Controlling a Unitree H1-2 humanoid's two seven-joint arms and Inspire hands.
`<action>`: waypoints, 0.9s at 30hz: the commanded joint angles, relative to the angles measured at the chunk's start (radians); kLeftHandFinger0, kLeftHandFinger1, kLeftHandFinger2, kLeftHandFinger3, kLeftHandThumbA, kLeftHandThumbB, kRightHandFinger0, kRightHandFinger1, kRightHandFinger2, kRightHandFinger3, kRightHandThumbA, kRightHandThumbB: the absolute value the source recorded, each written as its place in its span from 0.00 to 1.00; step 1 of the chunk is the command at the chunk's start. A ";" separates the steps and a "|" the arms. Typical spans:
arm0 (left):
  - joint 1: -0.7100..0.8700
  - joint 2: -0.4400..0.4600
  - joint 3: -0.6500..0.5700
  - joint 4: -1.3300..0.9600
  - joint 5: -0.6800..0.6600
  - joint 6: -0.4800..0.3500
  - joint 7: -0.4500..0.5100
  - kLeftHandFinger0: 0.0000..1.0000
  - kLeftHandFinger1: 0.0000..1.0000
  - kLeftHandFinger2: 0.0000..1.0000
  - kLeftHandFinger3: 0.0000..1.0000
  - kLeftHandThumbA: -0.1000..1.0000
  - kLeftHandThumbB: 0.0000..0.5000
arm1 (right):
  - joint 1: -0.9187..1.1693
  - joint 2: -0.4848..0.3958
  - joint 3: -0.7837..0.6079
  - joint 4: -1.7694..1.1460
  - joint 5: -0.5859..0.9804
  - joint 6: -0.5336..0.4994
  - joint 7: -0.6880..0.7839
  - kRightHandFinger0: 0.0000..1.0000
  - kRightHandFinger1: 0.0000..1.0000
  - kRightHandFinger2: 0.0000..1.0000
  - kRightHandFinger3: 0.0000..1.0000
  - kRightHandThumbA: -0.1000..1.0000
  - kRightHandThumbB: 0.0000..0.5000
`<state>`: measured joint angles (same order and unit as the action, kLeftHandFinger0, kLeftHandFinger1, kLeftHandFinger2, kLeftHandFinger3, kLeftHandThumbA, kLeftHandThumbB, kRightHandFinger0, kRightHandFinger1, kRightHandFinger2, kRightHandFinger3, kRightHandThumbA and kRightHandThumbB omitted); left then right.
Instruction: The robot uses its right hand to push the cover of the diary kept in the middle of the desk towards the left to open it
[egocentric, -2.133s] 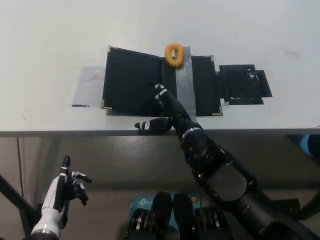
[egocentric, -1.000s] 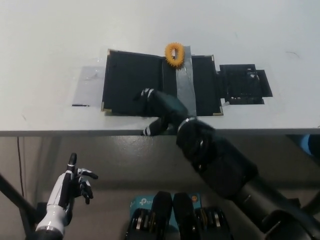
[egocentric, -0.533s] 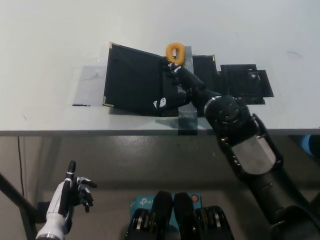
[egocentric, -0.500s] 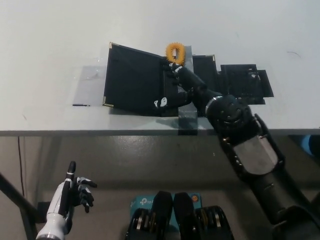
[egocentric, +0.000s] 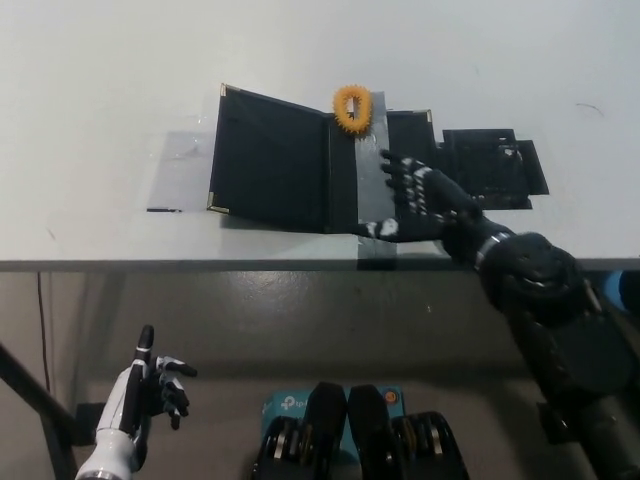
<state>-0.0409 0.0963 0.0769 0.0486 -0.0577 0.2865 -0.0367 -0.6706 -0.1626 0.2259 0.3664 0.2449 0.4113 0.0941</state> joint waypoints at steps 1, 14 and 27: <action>0.025 0.003 0.048 -0.031 -0.014 -0.039 0.031 0.16 0.18 0.17 0.35 1.00 0.65 | 0.072 -0.197 -0.189 -0.575 0.972 0.059 -0.383 1.00 1.00 1.00 1.00 1.00 0.56; 0.037 0.003 0.077 -0.031 -0.031 -0.038 0.042 0.15 0.17 0.18 0.37 1.00 0.73 | 0.370 -0.252 -0.484 -0.662 1.031 0.059 -0.271 1.00 1.00 1.00 1.00 1.00 0.43; 0.051 0.007 0.093 -0.038 -0.020 -0.053 0.032 0.14 0.15 0.18 0.39 1.00 0.78 | 0.584 -0.069 -0.657 -0.603 0.628 -0.042 -0.127 0.91 0.99 0.96 1.00 1.00 0.59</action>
<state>0.0039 0.0959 0.1385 0.0477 -0.0598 0.2826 -0.0276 -0.1257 -0.2602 -0.3266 -0.1493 0.7598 0.4278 -0.0232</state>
